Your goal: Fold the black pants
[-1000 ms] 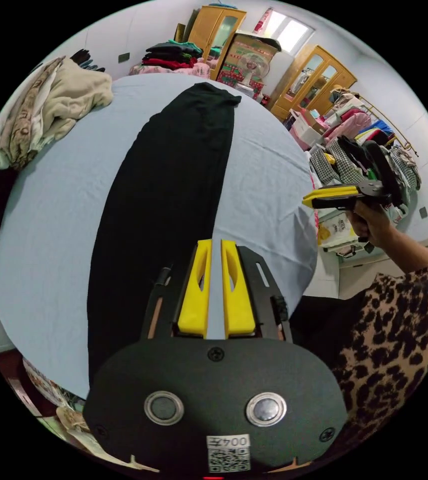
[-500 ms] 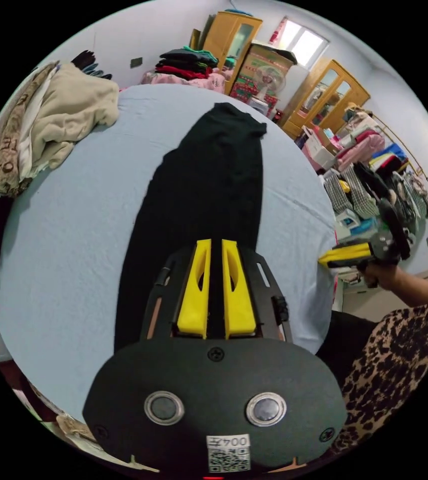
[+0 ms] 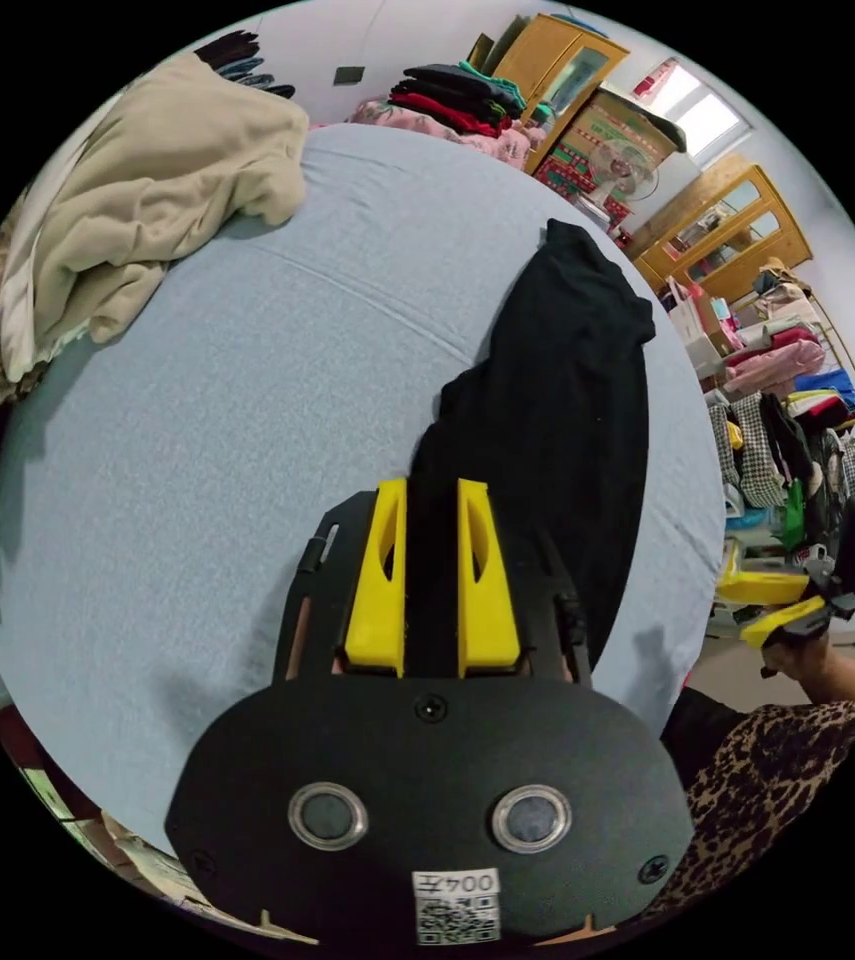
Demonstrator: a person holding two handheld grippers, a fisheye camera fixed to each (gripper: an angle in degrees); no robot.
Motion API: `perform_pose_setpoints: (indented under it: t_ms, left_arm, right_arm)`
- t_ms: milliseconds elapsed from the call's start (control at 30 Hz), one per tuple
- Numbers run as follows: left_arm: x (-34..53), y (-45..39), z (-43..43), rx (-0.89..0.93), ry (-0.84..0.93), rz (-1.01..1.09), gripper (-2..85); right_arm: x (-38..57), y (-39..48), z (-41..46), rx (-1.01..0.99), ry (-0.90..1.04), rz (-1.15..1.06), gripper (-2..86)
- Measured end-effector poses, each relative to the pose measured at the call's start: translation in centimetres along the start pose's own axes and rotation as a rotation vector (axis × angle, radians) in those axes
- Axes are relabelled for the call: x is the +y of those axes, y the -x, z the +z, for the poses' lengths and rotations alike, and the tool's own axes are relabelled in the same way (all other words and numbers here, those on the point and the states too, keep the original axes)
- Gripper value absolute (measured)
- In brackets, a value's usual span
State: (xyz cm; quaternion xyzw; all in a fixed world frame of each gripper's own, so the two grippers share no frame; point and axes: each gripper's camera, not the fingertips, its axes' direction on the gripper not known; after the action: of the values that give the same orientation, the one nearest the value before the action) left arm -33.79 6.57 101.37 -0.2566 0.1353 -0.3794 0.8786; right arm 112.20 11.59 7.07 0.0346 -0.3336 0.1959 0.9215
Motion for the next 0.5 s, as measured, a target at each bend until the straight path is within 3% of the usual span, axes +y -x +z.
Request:
perform_pose_setpoints:
  t_ms: [267,500]
  left_arm:
    - [-0.6,-4.9,-3.3,0.048,-0.207,0.118,1.3]
    - [-2.5,-8.5,-2.1,0.022,-0.202,0.183,1.2]
  right_arm:
    - [-10.6,-4.4,0.1,-0.11,-0.069,0.168,10.2]
    - [-17.2,-5.6,1.8,-0.073,0.02,0.135,13.3]
